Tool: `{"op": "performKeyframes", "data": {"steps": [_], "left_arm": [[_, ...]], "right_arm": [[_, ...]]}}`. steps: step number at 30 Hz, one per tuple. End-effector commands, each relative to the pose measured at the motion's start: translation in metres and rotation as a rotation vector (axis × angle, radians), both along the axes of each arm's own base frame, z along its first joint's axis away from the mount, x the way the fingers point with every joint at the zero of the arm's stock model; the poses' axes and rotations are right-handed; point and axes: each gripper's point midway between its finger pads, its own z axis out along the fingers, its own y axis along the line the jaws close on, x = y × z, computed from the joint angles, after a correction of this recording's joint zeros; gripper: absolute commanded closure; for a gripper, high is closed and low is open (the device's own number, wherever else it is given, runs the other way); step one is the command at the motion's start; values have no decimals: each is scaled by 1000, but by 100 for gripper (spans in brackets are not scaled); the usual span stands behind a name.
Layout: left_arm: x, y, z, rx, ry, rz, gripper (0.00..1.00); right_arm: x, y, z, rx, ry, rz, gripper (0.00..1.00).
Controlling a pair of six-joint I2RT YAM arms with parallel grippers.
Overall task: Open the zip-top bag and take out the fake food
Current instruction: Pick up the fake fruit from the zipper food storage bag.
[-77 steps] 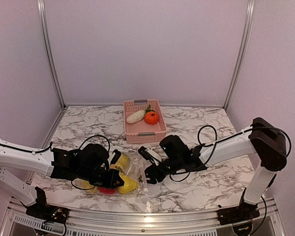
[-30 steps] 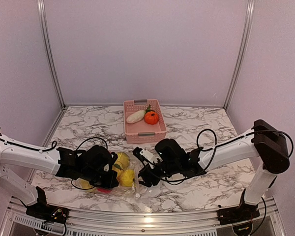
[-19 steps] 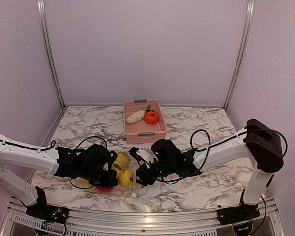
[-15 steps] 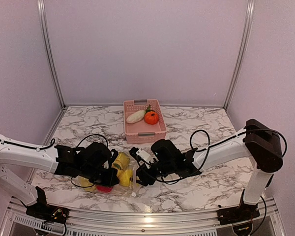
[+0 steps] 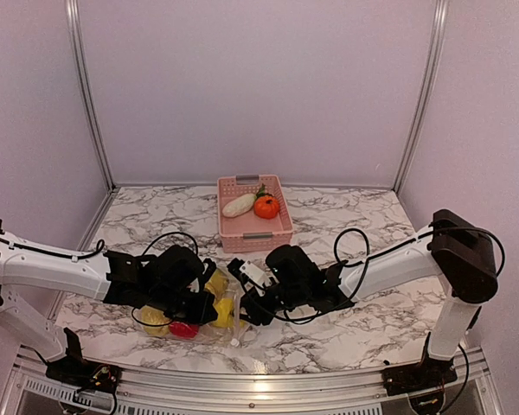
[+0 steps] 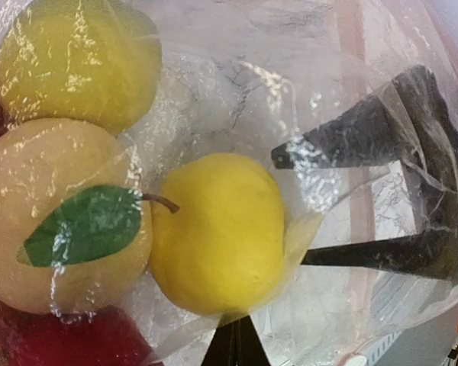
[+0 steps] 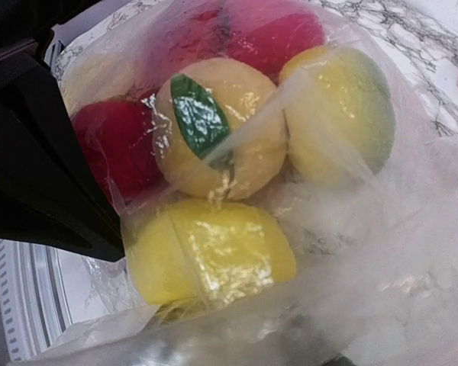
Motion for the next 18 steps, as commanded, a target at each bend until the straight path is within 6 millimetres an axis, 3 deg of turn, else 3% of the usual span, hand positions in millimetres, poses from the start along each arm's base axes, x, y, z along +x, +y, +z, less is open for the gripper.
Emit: {"op": "performKeyframes", "data": {"steps": [1,7,13,18], "left_arm": [[-1,2,-14,15,6,5,100],[-3,8,-26,28,19,28,100],[0,4,-31,18,16,35,100],[3,1,-33,5,13,55,100]], "right_arm": [[-3,-1,-8,-25,-20,1,57],[-10,-3,-15,-53,-29,8,57],[-8,0,-12,-47,-36,4,44],[-7,3,-13,-37,-37,4,41]]}}
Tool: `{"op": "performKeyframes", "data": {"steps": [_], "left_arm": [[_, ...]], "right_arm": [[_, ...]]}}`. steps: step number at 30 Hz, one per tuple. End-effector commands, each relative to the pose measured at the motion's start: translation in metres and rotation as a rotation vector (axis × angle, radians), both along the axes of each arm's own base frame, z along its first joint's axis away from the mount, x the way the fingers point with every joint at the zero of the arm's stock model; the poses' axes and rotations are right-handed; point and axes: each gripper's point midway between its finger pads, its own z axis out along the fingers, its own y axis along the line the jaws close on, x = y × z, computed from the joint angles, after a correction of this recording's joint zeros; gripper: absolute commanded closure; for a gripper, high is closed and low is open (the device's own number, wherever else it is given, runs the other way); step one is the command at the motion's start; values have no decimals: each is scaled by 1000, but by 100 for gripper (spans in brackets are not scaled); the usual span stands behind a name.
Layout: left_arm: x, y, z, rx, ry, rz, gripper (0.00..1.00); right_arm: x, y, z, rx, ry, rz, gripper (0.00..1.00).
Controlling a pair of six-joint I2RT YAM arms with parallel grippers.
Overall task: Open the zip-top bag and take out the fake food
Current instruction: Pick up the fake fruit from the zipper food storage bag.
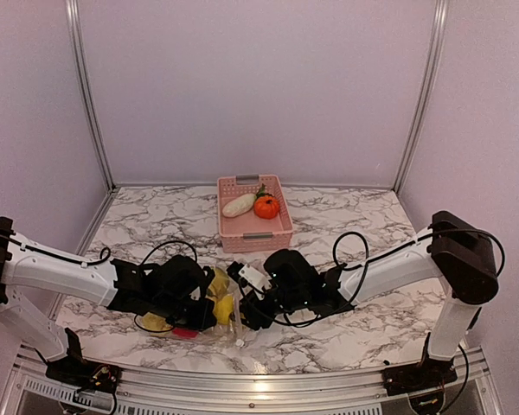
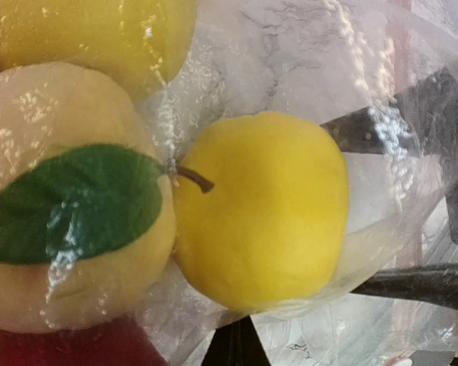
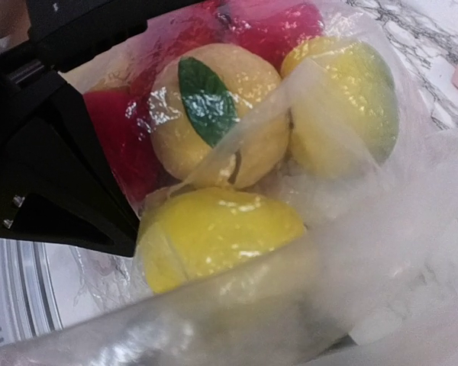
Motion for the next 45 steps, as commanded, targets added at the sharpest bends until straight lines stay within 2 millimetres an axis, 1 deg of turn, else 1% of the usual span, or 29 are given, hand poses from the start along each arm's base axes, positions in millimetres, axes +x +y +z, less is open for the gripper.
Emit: {"op": "performKeyframes", "data": {"steps": [1,5,13,16,20,23,27,28,31,32,35,37,40,45], "left_arm": [[4,-4,-6,-13,-12,23,100],[4,-4,-7,-15,-11,27,100],[6,-8,-8,-23,-12,28,100],[6,-9,-8,-24,-13,27,100],[5,-5,-8,-16,-8,31,100],[8,6,-11,12,-22,65,100],[6,15,-18,41,-7,89,100],[5,17,-20,46,-5,95,100],[4,22,-22,54,1,110,100],[4,24,-22,57,2,114,100],[4,28,-24,68,8,121,100],[3,29,-26,71,13,125,100],[3,31,-27,74,15,129,100],[2,32,-27,73,17,128,100]], "right_arm": [[-4,5,-9,-10,1,12,41],[-3,10,-11,-9,-1,15,40],[-4,21,-11,-2,-11,17,34],[-4,22,-12,-3,-12,9,36],[-2,15,-16,-29,-25,-9,46],[-1,9,-17,-43,-34,-18,48],[-2,5,-18,-56,-38,-19,49],[-3,4,-18,-58,-38,-19,49],[-4,1,-17,-58,-39,-15,39],[-4,1,-16,-58,-41,-14,38],[-6,-1,-16,-60,-43,-12,37],[-5,-2,-16,-63,-46,-15,40],[-4,-2,-16,-67,-52,-17,50],[-2,-3,-17,-74,-62,-24,54]]}}
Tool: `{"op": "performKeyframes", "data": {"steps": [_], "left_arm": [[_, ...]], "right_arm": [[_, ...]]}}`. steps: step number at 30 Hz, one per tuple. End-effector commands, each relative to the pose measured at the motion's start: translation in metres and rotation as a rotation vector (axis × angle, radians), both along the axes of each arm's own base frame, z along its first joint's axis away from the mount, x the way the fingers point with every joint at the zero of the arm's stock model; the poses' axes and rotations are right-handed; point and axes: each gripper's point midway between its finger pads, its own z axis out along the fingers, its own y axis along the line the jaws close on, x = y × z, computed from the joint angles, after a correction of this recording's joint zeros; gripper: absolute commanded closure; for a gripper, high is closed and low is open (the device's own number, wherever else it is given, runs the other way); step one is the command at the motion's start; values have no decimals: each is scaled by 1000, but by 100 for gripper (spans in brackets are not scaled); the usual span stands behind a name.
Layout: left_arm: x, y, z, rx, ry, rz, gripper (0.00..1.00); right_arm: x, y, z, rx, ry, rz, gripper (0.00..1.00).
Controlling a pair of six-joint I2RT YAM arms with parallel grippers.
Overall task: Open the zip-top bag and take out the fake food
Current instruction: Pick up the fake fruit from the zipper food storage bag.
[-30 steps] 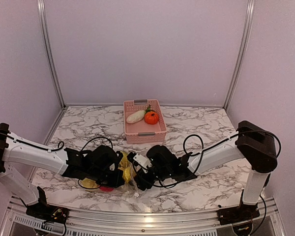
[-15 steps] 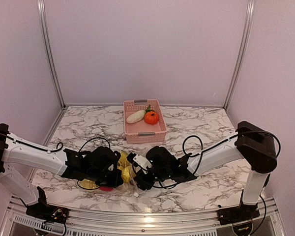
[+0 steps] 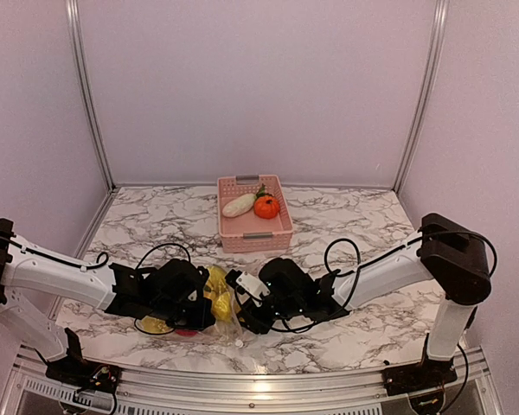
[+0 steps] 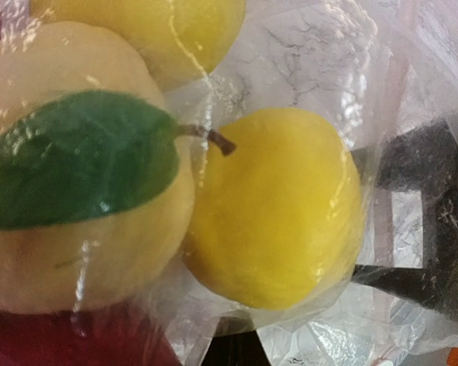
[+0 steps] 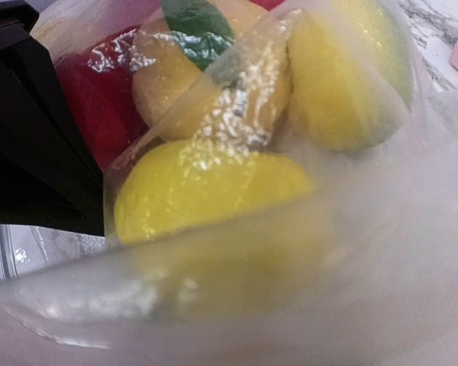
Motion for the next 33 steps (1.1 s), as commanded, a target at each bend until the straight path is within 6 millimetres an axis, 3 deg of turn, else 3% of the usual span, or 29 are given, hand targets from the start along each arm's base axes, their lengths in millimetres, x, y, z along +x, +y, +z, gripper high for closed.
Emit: {"op": "performKeyframes", "data": {"steps": [1,12,23,33], "left_arm": [[-4,28,-22,106,22,31,100],[-5,26,-21,95,24,24,100],[-4,33,-23,108,18,48,100],[-3,34,-22,103,16,62,100]], "right_arm": [[-2,-1,5,-7,-20,0,55],[-4,5,-5,-27,-34,3,52],[0,4,16,-2,-55,-28,72],[-5,2,31,11,-10,-35,78]]}}
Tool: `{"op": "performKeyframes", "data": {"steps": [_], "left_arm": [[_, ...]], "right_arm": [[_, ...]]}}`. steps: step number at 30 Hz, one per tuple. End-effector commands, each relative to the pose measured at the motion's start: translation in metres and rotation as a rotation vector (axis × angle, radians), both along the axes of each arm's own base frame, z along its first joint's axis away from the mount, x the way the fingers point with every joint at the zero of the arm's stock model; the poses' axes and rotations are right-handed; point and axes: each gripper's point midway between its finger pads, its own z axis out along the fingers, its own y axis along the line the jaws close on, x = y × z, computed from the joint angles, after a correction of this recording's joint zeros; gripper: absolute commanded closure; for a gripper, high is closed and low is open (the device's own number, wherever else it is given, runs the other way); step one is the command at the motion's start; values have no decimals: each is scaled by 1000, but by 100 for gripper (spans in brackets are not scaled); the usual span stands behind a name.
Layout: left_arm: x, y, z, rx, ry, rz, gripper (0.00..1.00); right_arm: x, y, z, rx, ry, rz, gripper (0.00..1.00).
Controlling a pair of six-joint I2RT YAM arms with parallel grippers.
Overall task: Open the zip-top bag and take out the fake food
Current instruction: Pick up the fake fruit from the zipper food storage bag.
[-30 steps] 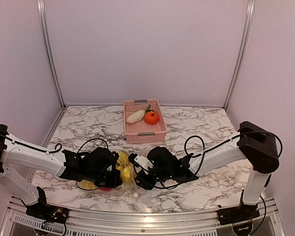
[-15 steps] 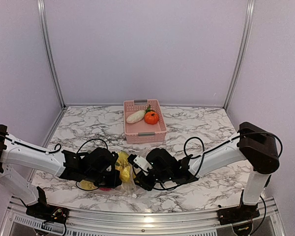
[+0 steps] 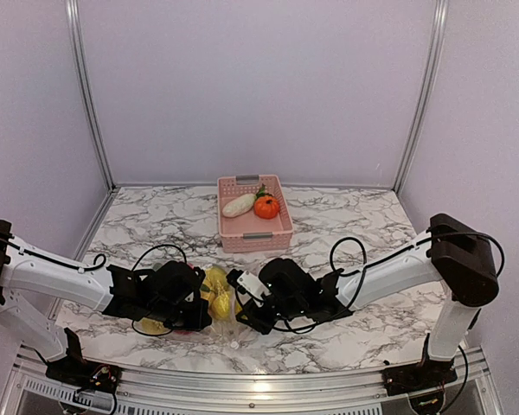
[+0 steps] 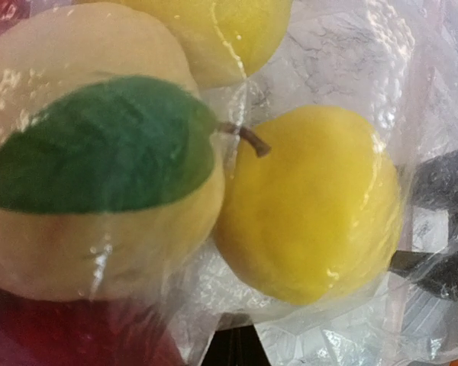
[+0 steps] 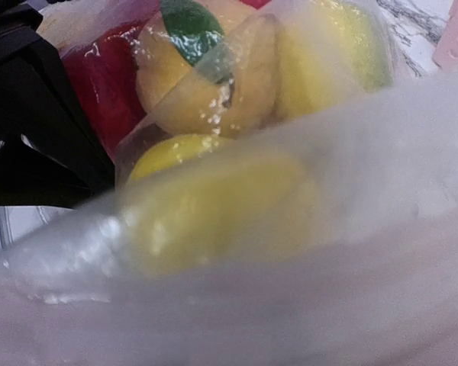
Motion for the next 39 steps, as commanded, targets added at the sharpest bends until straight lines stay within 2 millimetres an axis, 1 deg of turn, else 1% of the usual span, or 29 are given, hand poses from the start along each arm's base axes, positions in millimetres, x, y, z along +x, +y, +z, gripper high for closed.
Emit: {"op": "performKeyframes", "data": {"steps": [1,7,14,20,23,28,35,39], "left_arm": [[-3,25,-19,92,21,35,100],[-3,25,-19,92,21,33,100],[-2,23,-17,86,17,33,100],[-2,23,-16,81,14,31,100],[-2,22,-16,81,14,27,100],[-1,21,-15,81,10,23,100],[0,19,-12,69,1,19,100],[2,16,-6,59,-10,14,100]], "right_arm": [[-4,6,26,39,15,-7,78],[-5,1,34,38,29,-20,79],[-7,-8,38,23,40,-38,80],[-7,-11,45,26,52,-64,81],[-8,-18,42,0,71,-82,81],[-9,-23,46,-6,89,-99,82],[-12,-37,51,-32,100,-124,83],[-14,-48,53,-50,103,-143,83]]}}
